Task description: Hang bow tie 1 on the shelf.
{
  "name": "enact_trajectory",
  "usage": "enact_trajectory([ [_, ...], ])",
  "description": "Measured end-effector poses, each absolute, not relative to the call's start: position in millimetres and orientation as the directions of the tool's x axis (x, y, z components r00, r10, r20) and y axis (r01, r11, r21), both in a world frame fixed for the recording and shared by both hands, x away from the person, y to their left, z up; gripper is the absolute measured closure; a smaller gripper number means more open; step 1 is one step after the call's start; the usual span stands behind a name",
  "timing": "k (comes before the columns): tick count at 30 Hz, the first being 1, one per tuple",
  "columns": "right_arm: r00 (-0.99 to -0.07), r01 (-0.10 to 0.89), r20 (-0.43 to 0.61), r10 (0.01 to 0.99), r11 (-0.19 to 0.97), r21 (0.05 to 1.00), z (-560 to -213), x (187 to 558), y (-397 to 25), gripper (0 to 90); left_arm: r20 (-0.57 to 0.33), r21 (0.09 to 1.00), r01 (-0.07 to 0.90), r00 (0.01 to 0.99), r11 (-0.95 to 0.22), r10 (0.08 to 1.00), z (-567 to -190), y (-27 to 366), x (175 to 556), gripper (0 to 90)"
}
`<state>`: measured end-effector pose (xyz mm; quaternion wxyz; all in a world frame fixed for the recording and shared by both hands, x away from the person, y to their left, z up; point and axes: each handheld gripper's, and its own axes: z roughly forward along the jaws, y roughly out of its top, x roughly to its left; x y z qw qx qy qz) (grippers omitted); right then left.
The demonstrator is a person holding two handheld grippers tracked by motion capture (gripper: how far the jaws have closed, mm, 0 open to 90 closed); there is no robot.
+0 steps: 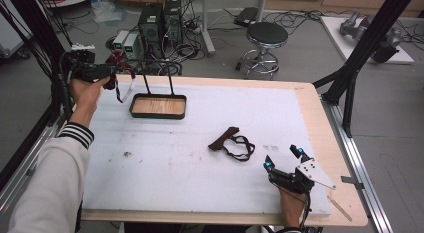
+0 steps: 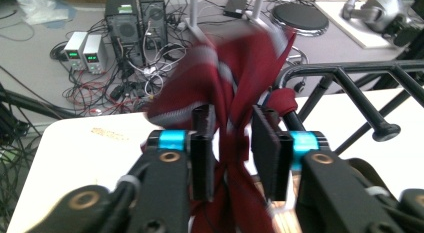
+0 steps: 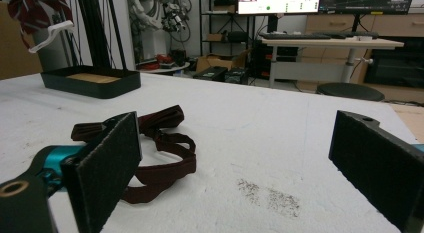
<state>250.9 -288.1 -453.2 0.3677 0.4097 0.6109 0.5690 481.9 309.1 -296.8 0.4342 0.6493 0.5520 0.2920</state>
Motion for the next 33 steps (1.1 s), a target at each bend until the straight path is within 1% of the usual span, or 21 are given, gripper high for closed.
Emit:
enact_trajectory([
  [1,-0.394,0.083,0.017,0.919,0.016,0.996,-453.2,250.9,-288.1,5.8,-0.115,0.884,0.468,0.22,-0.002,0.969,-297.0,309.6,482.0,67.1],
  [4,-0.393,0.082,0.016,0.919,0.018,0.996,-453.2,250.9,-288.0,5.8,-0.122,0.886,0.464,0.213,0.009,0.969,-297.1,310.2,480.3,64.2],
  [6,-0.394,0.084,0.016,0.919,0.018,0.996,-453.1,250.6,-287.8,5.8,-0.132,0.885,0.465,0.211,0.019,0.969,-297.6,311.0,479.6,56.8],
  [8,-0.394,0.084,0.017,0.919,0.018,0.996,-453.2,250.6,-287.8,5.8,-0.141,0.887,0.461,0.215,0.027,0.966,-297.4,312.5,478.6,51.4],
  [11,-0.394,0.083,0.015,0.919,0.02,0.996,-453.2,250.6,-287.8,5.8,-0.143,0.9,0.435,0.217,0.035,0.966,-295.5,314.8,476.2,38.1],
  [12,-0.395,0.082,0.013,0.919,0.02,0.996,-453.2,250.8,-287.9,5.8,-0.132,0.907,0.421,0.236,0.021,0.963,-294.6,315.4,474.1,34.7],
  [14,-0.393,0.083,0.016,0.919,0.018,0.996,-453.1,251.0,-287.9,5.8,-0.082,0.925,0.379,0.255,-0.021,0.964,-293.7,315.9,468.5,23.7],
  [15,-0.393,0.084,0.017,0.919,0.017,0.996,-453.1,251.0,-288.0,5.7,-0.082,0.929,0.37,0.266,-0.023,0.96,-293.3,317.4,465.7,21.8],
  [18,-0.392,0.084,0.018,0.92,0.017,0.996,-453.1,250.9,-287.9,5.8,-0.081,0.938,0.346,0.297,-0.028,0.952,-293.8,319.5,458.9,17.4],
  [20,-0.391,0.084,0.019,0.92,0.016,0.996,-453.1,250.9,-287.9,5.8,-0.071,0.944,0.327,0.32,-0.04,0.945,-293.6,320.5,455.2,17.1],
  [23,-0.392,0.087,0.021,0.92,0.014,0.996,-453.1,251.0,-288.1,5.8,-0.086,0.958,0.287,0.362,-0.023,0.928,-293.8,321.6,447.8,15.3],
  [33,-0.387,0.084,0.013,0.922,0.021,0.996,-453.0,251.1,-287.6,5.7,-0.11,0.977,0.214,0.495,0.001,0.862,-309.4,320.0,411.7,14.4],
])
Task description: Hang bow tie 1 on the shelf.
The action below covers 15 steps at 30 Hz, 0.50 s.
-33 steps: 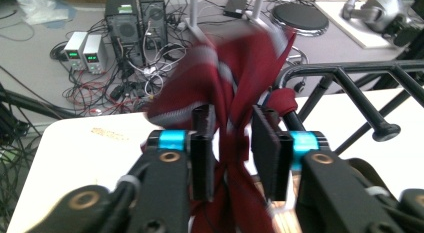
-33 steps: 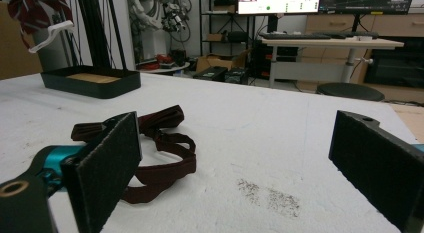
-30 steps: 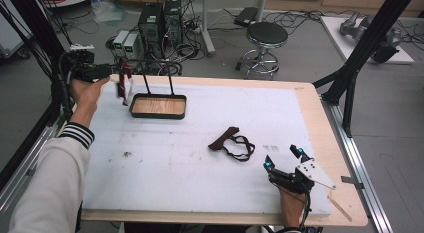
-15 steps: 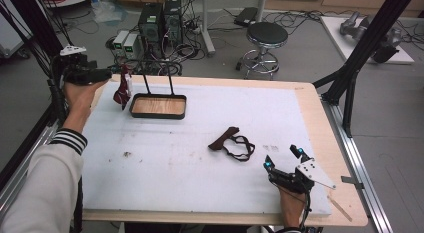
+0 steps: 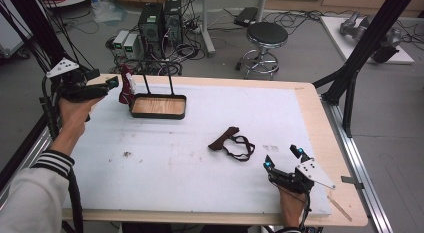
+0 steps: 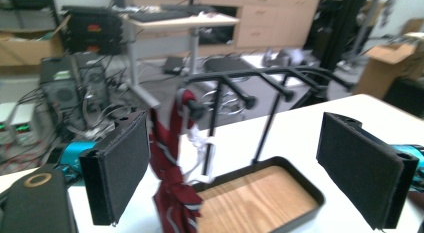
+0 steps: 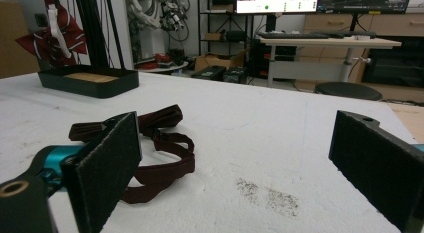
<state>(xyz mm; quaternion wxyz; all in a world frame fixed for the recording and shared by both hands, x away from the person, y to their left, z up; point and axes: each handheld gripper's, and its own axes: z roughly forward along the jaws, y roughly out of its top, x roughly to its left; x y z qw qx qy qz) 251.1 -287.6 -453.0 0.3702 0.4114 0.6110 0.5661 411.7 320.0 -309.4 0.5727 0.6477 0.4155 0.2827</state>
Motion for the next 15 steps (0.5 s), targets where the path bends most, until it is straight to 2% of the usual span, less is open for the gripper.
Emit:
enact_trajectory([
  [15,-0.385,0.083,0.015,0.923,0.018,0.996,-453.2,250.3,-287.3,5.8,-0.057,0.995,0.101,0.637,-0.011,0.769,-339.1,297.7,348.8,14.4],
])
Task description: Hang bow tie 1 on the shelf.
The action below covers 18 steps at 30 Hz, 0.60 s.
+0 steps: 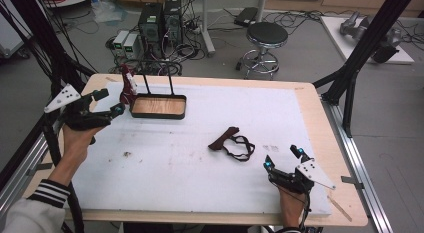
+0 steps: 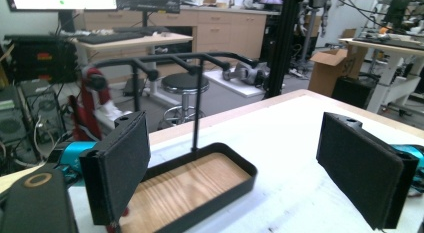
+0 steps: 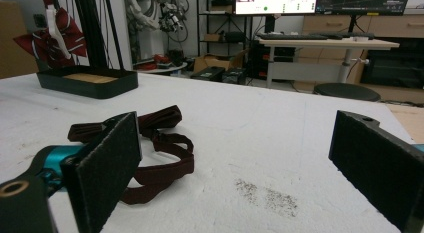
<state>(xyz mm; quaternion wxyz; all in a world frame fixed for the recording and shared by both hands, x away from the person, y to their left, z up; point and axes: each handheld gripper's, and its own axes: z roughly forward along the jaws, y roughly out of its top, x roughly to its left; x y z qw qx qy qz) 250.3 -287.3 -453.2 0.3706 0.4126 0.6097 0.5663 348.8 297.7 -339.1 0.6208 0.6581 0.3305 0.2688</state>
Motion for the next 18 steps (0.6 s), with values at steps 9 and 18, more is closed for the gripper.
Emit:
enact_trajectory([
  [9,-0.384,0.074,0.008,0.923,0.022,0.997,-453.5,249.7,-286.8,5.8,-0.017,0.996,0.075,0.651,-0.042,0.759,-363.5,292.3,325.1,14.4],
  [18,-0.383,0.071,0.008,0.924,0.021,0.997,-453.5,248.9,-286.7,5.7,0.002,0.999,0.027,0.662,-0.026,0.75,-384.8,290.2,303.8,14.4],
])
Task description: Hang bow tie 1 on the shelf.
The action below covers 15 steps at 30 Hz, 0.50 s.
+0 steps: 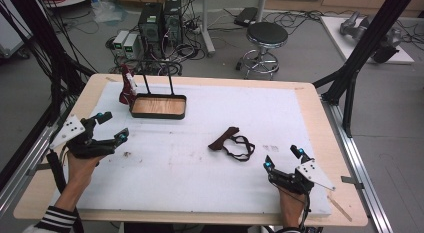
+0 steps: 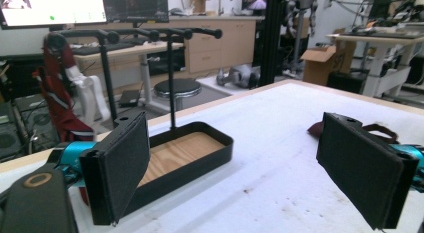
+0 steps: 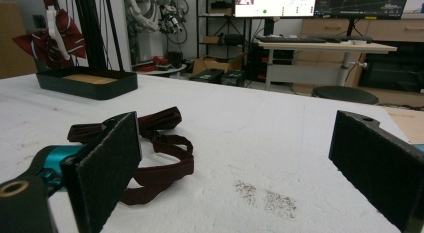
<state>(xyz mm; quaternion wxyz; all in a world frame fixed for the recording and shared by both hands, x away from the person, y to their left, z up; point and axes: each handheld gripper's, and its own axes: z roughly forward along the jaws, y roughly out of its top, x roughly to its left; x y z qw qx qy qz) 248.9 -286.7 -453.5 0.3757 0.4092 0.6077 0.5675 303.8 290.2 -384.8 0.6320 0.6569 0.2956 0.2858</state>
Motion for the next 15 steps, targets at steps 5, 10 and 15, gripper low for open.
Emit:
enact_trajectory([
  [5,-0.382,0.066,0.004,0.924,0.023,0.998,-453.5,249.1,-287.0,5.7,0.013,0.999,0.021,0.667,-0.037,0.745,-395.3,283.6,301.6,14.4],
  [10,-0.381,0.065,0.005,0.925,0.021,0.998,-453.7,248.6,-286.7,5.7,0.005,0.999,0.034,0.669,-0.037,0.743,-397.3,281.1,304.9,14.4],
  [15,-0.38,0.061,0.009,0.925,0.016,0.998,-453.7,248.5,-287.4,5.8,0.01,0.999,0.033,0.667,-0.043,0.745,-394.3,281.3,303.8,14.4],
])
